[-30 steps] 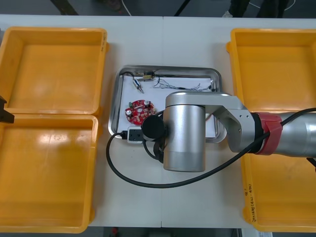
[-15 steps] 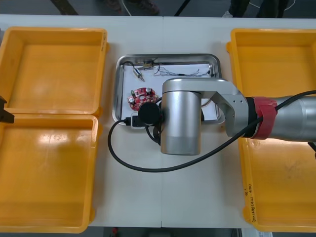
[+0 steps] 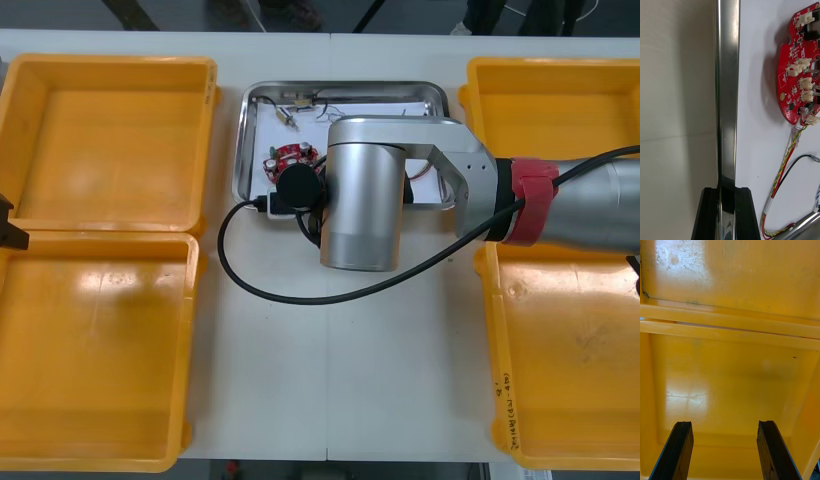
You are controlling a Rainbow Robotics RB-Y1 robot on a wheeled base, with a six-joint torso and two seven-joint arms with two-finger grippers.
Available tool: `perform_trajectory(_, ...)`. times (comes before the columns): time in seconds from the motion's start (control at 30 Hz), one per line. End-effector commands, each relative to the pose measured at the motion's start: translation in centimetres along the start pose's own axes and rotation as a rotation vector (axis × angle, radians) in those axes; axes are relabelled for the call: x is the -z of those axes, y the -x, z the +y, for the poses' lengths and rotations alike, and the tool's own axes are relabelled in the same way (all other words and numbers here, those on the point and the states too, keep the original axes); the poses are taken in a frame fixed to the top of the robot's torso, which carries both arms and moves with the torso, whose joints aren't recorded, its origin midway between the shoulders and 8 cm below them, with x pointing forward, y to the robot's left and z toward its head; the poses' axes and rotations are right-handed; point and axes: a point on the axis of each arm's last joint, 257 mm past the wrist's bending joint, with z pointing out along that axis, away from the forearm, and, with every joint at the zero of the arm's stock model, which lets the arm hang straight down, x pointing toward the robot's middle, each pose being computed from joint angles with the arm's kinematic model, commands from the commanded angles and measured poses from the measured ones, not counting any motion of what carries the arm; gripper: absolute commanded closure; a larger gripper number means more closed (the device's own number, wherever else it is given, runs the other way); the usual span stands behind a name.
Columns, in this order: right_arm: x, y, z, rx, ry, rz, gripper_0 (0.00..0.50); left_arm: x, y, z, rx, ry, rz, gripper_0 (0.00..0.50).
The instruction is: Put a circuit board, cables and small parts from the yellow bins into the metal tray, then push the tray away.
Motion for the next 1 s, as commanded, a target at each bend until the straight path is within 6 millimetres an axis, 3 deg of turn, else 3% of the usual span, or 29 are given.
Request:
perform_trajectory(0.03, 1.2, 1.4, -4.0, 0.056, -0.088, -0.021, 0.500, 1.6, 0.6, 1.4, -0.102, 0.049, -0.030, 0.000)
perform_trajectory(0.53, 0.2, 0.2, -8.9, 0.039, -0.159, 0.009, 0.500, 1.6, 0.6, 1.4, -0.102, 0.049, -0.030, 0.000)
perform_trajectory(1.0, -1.2, 2.0, -10.7, 0.058, -0.194, -0.049, 0.500, 1.6, 0.6, 1.4, -0.102, 0.049, -0.030, 0.000)
